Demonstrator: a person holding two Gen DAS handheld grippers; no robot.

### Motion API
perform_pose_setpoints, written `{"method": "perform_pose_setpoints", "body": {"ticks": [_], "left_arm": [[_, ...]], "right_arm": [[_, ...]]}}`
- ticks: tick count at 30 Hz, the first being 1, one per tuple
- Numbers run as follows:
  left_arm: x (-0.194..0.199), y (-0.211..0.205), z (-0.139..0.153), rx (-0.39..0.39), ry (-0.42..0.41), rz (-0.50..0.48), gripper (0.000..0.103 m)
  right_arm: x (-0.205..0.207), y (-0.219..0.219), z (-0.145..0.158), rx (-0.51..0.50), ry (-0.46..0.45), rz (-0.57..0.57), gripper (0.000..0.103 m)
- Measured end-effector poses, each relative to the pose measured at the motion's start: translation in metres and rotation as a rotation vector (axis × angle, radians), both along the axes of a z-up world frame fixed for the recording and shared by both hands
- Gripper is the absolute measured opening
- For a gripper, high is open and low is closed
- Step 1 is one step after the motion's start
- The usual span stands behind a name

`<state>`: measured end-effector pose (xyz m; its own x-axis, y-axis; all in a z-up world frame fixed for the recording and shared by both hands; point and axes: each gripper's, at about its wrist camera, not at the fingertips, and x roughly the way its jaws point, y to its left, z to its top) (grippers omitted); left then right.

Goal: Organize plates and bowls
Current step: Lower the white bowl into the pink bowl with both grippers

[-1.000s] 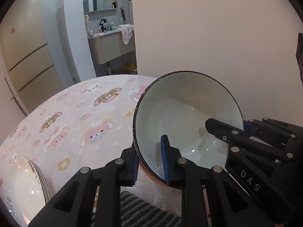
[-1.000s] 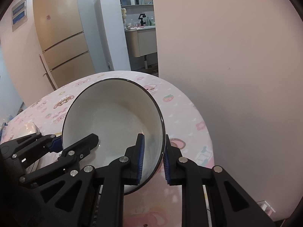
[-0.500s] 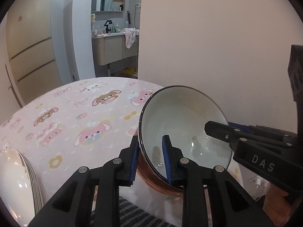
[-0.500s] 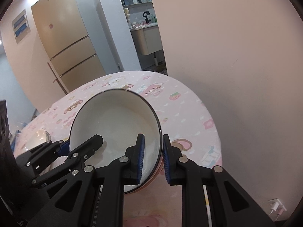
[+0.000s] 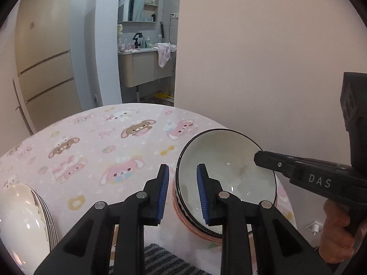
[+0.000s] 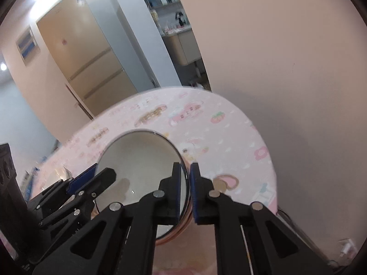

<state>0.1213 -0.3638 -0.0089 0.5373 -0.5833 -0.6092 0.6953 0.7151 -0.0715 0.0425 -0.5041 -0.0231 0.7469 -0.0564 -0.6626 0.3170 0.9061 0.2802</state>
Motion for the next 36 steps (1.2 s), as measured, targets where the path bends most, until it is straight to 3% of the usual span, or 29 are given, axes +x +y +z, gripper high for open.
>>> {"method": "perform_pose_setpoints", "body": {"ticks": [2,6,7,8,10,16,23,28,32,36], "left_arm": [[0.0,-0.001,0.0,0.013,-0.012,0.011,0.036],[0.004,0.001,-0.003,0.0,0.006,0.034,0.036],[0.006,0.002,-0.003,-0.007,0.008,0.042,0.033],[0.008,0.003,-0.003,-0.01,0.012,0.046,0.016],[0.012,0.001,-0.006,0.002,0.069,0.007,0.009],[0.013,0.004,-0.001,-0.042,0.074,0.005,0.007],[0.021,-0.003,0.007,-0.045,0.076,-0.019,0.007],[0.034,-0.015,0.016,-0.015,0.107,-0.05,0.007],[0.044,-0.024,0.016,0.031,0.113,-0.053,0.007],[0.048,-0.023,0.009,0.02,0.165,-0.062,0.007]], "right_arm": [[0.0,0.0,-0.001,-0.009,-0.001,0.007,0.007],[0.001,-0.002,0.0,0.003,-0.001,0.014,0.007],[0.001,-0.004,0.0,0.014,0.0,0.015,0.008],[0.003,-0.006,0.001,0.027,-0.002,0.015,0.008],[0.005,-0.009,0.001,0.037,-0.011,0.02,0.009],[0.013,-0.007,0.003,0.016,-0.006,0.027,0.011],[0.028,-0.021,0.005,0.128,0.031,0.024,0.015],[0.04,-0.011,0.011,0.024,0.027,0.077,0.02],[0.054,-0.011,0.013,0.035,0.031,0.1,0.018],[0.06,-0.007,0.012,-0.002,0.052,0.104,0.018]]}}
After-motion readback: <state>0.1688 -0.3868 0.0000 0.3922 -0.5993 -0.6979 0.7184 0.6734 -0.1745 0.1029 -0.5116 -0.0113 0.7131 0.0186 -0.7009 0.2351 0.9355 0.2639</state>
